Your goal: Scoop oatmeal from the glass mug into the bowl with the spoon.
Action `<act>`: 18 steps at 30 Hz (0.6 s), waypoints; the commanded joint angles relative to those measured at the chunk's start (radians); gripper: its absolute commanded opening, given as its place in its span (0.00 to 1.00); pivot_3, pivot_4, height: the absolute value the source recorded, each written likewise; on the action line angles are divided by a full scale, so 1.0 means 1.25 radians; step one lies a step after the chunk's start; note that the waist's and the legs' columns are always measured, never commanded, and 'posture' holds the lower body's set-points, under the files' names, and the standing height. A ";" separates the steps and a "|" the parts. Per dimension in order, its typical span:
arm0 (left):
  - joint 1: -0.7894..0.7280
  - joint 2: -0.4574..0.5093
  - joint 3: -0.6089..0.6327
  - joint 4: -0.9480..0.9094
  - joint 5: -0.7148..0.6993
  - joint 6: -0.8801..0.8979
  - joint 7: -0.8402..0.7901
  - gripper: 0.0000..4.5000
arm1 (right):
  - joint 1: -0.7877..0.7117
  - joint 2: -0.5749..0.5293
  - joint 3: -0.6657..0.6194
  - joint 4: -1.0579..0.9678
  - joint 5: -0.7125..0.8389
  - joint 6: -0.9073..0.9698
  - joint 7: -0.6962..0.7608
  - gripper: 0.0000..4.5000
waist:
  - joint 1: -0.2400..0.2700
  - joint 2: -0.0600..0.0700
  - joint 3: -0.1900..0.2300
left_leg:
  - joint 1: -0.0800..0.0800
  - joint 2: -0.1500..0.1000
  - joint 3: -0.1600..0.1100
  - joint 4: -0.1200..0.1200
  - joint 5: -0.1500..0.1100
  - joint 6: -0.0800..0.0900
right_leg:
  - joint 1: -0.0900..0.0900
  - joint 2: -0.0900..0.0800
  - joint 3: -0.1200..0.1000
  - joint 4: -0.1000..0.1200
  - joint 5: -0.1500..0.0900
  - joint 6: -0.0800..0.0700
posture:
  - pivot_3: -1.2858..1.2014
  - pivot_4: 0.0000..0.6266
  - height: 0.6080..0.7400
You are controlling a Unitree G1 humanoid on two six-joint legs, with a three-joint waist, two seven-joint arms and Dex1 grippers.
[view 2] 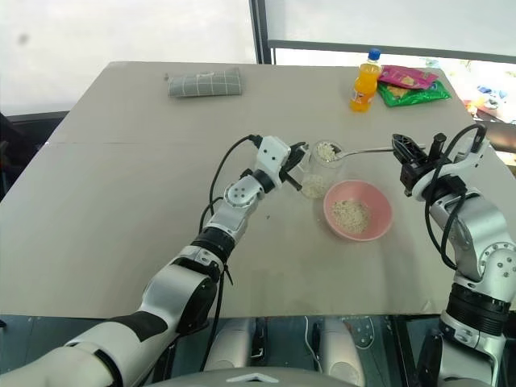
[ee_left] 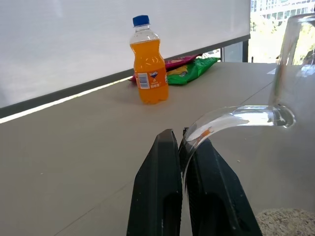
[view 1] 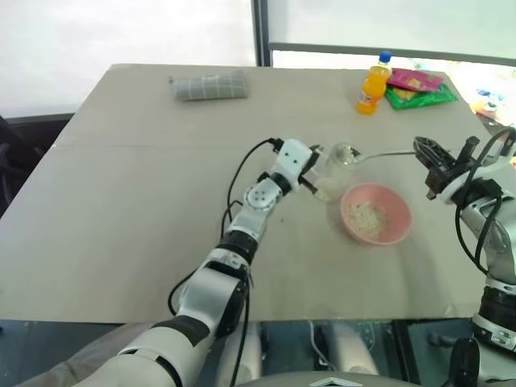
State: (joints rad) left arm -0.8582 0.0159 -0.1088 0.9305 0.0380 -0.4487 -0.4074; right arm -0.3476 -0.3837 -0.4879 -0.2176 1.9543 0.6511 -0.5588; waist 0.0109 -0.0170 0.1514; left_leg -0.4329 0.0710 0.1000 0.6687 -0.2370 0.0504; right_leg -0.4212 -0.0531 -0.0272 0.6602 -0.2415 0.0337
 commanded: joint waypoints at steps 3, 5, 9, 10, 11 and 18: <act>0.008 0.009 -0.001 -0.014 0.011 -0.011 0.006 0.01 | -0.009 0.001 -0.011 -0.036 0.014 -0.006 0.005 0.00 | 0.000 0.000 0.000 | 0.000 0.000 0.000 0.000 0.000 0.000 | 0.000 0.000 0.000 0.000 0.000 0.000 | 0.52 0.24 1.00; 0.009 0.010 -0.002 -0.014 0.012 -0.011 0.007 0.01 | -0.013 0.003 -0.009 -0.035 0.014 -0.007 0.003 0.00 | 0.000 0.000 0.000 | 0.000 0.000 0.000 0.000 0.000 0.000 | 0.000 0.000 0.000 0.000 0.000 0.000 | 0.52 0.24 1.00; 0.008 0.014 -0.001 -0.013 0.015 -0.014 0.013 0.01 | -0.023 0.002 -0.007 -0.034 0.014 -0.004 -0.001 0.00 | 0.000 0.000 0.000 | 0.000 0.000 0.000 0.000 0.000 0.000 | 0.000 0.000 0.000 0.000 0.000 0.000 | 0.52 0.24 1.00; 0.009 0.015 -0.001 -0.013 0.015 -0.014 0.014 0.01 | -0.025 0.001 -0.008 -0.034 0.014 -0.002 -0.002 0.00 | 0.000 0.000 0.000 | 0.000 0.000 0.000 0.000 0.000 0.000 | 0.000 0.000 0.000 0.000 0.000 0.000 | 0.52 0.24 1.00; 0.010 0.015 -0.001 -0.013 0.014 -0.014 0.014 0.01 | -0.029 0.000 -0.010 -0.035 0.014 -0.002 -0.005 0.00 | 0.000 0.000 0.000 | 0.000 0.000 0.000 0.000 0.000 0.000 | 0.000 0.000 0.000 0.000 0.000 0.000 | 0.52 0.24 1.00; 0.014 0.020 -0.002 -0.009 0.015 -0.018 0.013 0.01 | -0.046 0.014 -0.022 -0.068 0.014 -0.005 -0.033 0.00 | -0.001 0.000 0.000 | 0.000 0.000 0.000 0.000 0.000 0.000 | 0.000 0.000 0.000 0.000 0.000 0.000 | 0.52 0.24 1.00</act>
State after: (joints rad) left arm -0.8517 0.0281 -0.1093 0.9274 0.0394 -0.4648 -0.3965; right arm -0.3817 -0.3651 -0.4878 -0.2425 1.9543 0.6512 -0.5962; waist 0.0102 -0.0169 0.1513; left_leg -0.4326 0.0710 0.1000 0.6688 -0.2370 0.0504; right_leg -0.4212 -0.0531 -0.0270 0.6606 -0.2415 0.0337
